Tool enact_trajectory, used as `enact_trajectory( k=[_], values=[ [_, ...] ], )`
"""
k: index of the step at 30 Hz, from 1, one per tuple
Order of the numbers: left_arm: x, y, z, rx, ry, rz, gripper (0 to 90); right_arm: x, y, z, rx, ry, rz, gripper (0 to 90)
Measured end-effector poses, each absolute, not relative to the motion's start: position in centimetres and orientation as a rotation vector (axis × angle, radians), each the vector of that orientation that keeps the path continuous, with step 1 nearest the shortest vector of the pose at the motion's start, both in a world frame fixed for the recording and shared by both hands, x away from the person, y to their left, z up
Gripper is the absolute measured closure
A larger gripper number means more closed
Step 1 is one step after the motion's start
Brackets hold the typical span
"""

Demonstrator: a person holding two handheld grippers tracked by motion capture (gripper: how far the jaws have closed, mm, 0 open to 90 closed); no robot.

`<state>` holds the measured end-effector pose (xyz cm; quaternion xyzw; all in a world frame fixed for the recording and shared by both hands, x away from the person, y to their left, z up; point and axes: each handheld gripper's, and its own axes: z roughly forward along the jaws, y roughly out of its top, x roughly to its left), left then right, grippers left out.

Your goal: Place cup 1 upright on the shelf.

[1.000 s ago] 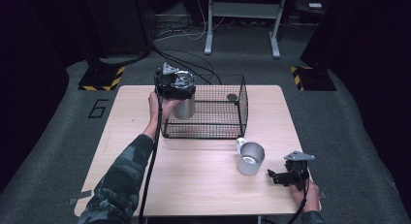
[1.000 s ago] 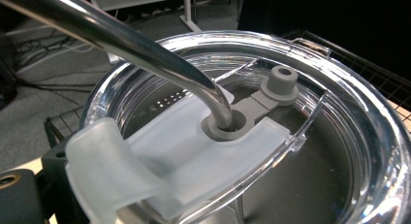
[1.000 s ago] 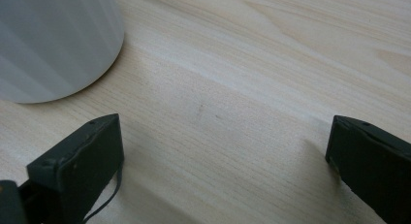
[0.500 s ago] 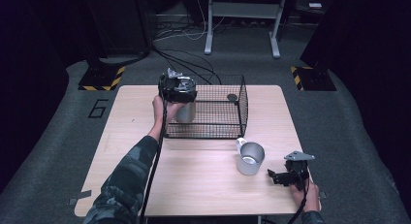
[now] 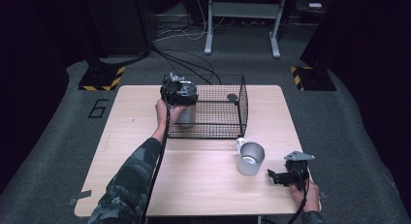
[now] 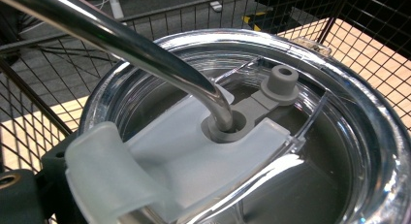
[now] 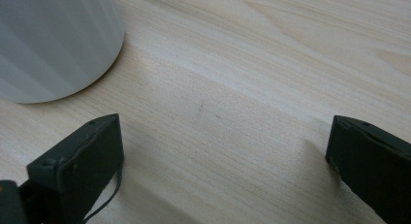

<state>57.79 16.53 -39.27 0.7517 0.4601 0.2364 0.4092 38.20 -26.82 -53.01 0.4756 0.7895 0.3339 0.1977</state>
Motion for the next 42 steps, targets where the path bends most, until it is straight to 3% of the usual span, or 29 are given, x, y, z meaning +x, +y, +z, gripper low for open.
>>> enact_trajectory(
  k=[20, 42],
  values=[
    [57.6, 16.3, -40.9, 1.879, 1.192, 0.607, 3.5, 38.2, -26.8, -53.1, 1.329, 2.198, 0.942, 0.0],
    [56.2, 16.4, -38.9, 1.939, 1.153, 0.622, 0.1, 38.2, -26.8, -53.1, 1.329, 2.197, 0.942, 0.0]
  ],
)
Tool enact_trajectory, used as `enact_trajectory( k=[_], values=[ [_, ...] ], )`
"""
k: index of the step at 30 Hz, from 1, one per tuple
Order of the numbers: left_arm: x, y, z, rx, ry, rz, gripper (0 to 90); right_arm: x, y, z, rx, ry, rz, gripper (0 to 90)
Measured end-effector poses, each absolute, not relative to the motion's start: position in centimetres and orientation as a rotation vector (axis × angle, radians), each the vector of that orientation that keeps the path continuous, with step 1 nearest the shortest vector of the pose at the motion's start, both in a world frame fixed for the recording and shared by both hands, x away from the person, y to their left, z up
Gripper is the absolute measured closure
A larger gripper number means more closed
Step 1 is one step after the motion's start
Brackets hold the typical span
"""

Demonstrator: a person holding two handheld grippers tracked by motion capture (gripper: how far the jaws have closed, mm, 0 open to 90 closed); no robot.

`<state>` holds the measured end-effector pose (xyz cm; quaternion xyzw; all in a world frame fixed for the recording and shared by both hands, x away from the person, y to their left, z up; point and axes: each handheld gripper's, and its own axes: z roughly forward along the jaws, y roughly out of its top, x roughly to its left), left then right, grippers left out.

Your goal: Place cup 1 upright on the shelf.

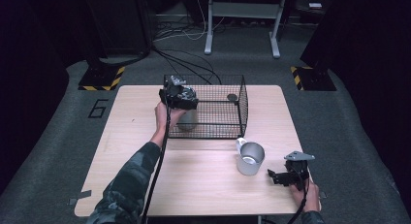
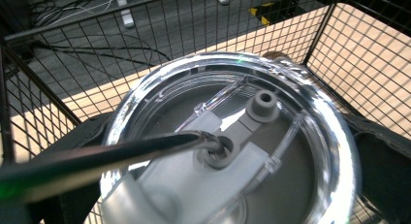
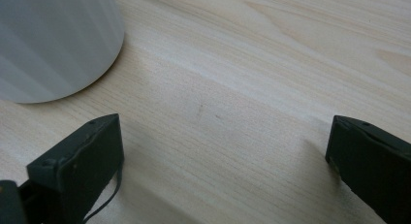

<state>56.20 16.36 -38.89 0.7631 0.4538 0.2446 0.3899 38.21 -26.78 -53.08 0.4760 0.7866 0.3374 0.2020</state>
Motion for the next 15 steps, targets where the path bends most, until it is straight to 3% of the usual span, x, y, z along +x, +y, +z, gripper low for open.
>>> enact_trajectory(
  k=[15],
  values=[
    [52.7, 18.1, -36.0, 1.940, 1.080, 0.576, 0.1, 38.2, -26.8, -53.1, 1.327, 2.197, 0.942, 0.0]
  ],
)
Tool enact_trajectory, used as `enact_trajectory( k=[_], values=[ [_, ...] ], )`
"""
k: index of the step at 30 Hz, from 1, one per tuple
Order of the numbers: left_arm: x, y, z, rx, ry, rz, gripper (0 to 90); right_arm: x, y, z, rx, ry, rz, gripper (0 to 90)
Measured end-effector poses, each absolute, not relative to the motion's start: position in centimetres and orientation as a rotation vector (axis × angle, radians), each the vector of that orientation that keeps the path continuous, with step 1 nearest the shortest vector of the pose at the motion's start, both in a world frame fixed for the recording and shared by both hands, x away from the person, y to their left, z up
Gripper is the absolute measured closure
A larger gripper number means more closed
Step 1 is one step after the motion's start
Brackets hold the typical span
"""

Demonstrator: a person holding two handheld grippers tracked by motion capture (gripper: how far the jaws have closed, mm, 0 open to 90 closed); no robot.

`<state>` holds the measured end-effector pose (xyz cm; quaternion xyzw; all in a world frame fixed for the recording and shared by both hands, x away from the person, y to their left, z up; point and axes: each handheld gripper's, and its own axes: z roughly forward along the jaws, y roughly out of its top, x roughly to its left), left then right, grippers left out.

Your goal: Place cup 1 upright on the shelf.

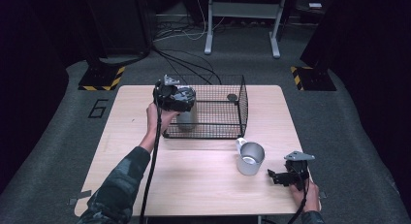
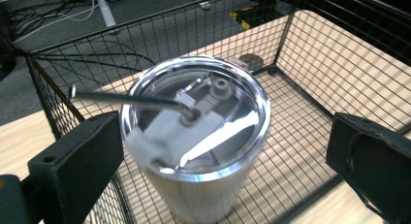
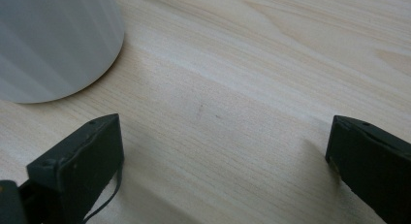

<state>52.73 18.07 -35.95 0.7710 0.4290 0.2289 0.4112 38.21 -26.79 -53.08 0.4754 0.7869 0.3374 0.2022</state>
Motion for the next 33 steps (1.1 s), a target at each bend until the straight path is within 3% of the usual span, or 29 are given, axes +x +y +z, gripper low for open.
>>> enact_trajectory(
  k=[28, 33],
  values=[
    [42.7, 24.1, -37.0, 1.983, 0.980, 0.655, 0.0, 38.2, -26.8, -53.0, 1.330, 2.205, 0.938, 0.0],
    [42.5, 24.4, -37.1, 1.986, 0.980, 0.648, 0.0, 38.2, -26.8, -53.0, 1.330, 2.205, 0.938, 0.0]
  ],
)
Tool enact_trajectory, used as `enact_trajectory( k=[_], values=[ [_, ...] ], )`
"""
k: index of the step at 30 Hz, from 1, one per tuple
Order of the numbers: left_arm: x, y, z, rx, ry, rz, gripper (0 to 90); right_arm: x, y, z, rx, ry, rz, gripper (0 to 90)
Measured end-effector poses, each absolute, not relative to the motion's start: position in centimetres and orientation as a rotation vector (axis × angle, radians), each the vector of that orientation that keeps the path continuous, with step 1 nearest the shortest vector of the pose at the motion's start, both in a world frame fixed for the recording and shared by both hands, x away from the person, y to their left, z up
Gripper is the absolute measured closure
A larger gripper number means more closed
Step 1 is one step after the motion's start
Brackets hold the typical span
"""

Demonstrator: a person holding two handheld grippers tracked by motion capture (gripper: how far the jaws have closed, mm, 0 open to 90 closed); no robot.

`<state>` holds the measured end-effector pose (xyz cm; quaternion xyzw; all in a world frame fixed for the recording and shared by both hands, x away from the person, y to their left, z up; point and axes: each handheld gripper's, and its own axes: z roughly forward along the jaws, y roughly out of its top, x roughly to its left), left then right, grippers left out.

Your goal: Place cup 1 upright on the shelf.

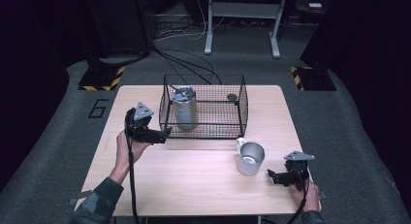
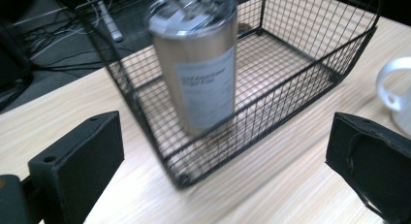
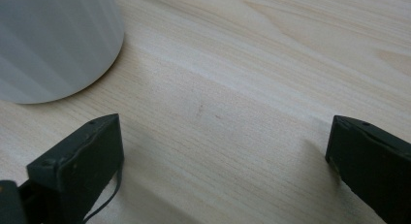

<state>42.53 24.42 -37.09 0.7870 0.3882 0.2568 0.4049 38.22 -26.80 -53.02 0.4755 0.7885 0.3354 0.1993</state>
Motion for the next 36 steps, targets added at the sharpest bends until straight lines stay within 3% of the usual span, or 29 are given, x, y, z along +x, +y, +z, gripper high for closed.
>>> enact_trajectory(
  k=[2, 3, 6, 21, 36],
  values=[
    [42.5, 24.4, -37.1, 1.986, 0.980, 0.648, 0.0, 38.2, -26.8, -53.0, 1.330, 2.205, 0.938, 0.0],
    [40.7, 26.7, -39.3, 1.978, 1.044, 0.644, 0.0, 38.2, -26.8, -53.0, 1.330, 2.205, 0.938, 0.0],
    [40.0, 27.9, -41.3, 1.969, 1.094, 0.619, 0.1, 38.2, -26.8, -53.0, 1.328, 2.206, 0.937, 0.0],
    [37.9, 31.4, -49.1, 1.960, 1.304, 0.550, 0.0, 38.3, -26.8, -53.0, 1.324, 2.205, 0.938, 0.0],
    [37.2, 32.5, -51.9, 1.944, 1.382, 0.539, 0.0, 38.4, -26.9, -53.0, 1.310, 2.212, 0.938, 0.0]
  ],
)
